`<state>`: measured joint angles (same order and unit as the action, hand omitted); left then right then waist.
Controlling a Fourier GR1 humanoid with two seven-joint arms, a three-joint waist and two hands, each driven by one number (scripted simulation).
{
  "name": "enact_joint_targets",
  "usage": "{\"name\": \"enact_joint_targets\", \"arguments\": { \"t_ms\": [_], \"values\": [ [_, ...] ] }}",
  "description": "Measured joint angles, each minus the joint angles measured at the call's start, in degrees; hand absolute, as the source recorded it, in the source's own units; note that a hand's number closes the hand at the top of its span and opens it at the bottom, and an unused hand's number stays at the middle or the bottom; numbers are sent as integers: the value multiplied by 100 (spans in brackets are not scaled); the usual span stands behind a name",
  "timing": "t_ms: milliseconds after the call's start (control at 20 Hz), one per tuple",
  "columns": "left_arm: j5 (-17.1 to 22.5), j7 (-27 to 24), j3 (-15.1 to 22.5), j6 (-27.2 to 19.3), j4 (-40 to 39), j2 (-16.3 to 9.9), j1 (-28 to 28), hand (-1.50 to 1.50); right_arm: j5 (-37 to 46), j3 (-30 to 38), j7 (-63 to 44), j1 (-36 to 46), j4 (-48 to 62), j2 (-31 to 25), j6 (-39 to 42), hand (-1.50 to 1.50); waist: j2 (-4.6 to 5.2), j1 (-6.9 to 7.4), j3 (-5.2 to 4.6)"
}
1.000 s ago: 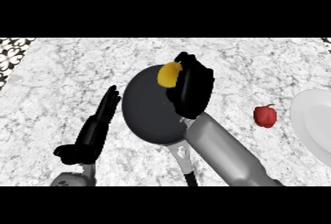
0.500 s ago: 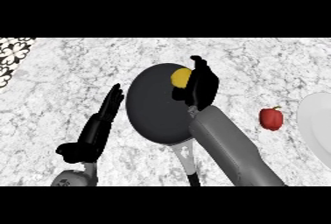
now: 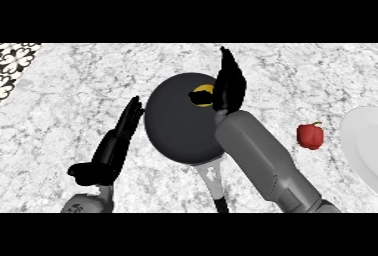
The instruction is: Pick the lemon from the plate and place it in the pan
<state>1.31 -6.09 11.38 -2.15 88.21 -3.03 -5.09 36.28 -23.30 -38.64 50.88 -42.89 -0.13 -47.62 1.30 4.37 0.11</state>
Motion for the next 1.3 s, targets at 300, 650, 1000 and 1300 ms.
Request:
{"name": "enact_joint_targets", "arguments": {
  "t_ms": [300, 650, 1000, 1300],
  "values": [
    [4, 6, -96, -18, 82, -67, 166, 0, -860, 107, 968, -340, -447, -7, -699, -150, -65, -171, -2],
    [-6, 5, -171, -76, 211, -74, 365, 0, -1996, 9, 2068, -1574, -2057, 6, -637, -150, -122, -380, -3],
    [-36, -74, -220, -70, 259, -76, 503, 0, -2549, -416, 2948, -3210, -3773, -259, 122, -150, -141, -457, -7],
    [-1, -75, -395, 62, 152, -113, 379, 0, -2292, -720, 3328, -4143, -4438, -320, 370, -150, -137, -451, -10]
  ]
}}
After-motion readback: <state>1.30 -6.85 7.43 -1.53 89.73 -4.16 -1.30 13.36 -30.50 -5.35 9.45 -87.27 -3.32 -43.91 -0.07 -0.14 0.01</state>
